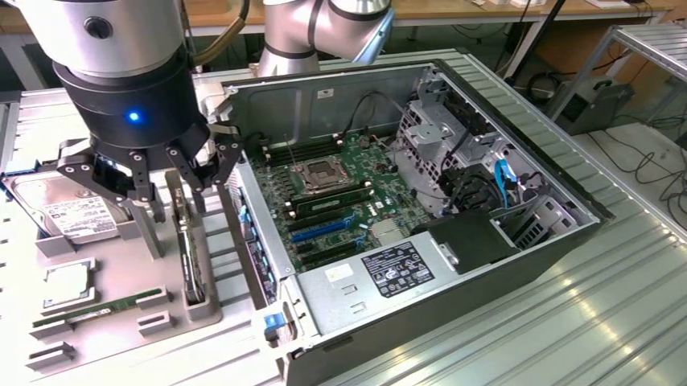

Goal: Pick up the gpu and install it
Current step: 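Pick up the gpu and move the gpu toward the slot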

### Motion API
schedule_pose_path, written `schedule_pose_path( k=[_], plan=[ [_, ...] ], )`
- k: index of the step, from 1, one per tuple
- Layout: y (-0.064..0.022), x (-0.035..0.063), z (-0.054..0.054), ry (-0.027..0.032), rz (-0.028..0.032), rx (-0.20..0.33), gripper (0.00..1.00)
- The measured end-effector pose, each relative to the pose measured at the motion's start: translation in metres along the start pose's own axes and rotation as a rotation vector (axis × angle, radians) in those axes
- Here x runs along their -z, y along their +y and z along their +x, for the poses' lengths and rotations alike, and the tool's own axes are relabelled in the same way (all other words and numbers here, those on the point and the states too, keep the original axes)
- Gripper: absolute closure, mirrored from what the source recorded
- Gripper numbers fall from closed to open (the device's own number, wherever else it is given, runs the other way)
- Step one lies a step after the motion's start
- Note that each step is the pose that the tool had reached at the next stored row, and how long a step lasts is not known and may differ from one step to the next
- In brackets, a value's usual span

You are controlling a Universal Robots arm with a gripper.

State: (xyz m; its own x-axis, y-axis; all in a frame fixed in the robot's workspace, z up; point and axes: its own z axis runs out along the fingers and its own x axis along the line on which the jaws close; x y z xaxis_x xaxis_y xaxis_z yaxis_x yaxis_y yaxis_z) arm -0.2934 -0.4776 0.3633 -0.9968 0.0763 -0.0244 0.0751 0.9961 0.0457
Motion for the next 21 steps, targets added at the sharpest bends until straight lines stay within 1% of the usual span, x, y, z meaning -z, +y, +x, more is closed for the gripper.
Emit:
schedule_pose_path(
  k=[21],
  plan=[
    [-0.0008, -0.0043, 0.0077, 0.0001, 0.0002, 0.0, 0.56]
  ],
)
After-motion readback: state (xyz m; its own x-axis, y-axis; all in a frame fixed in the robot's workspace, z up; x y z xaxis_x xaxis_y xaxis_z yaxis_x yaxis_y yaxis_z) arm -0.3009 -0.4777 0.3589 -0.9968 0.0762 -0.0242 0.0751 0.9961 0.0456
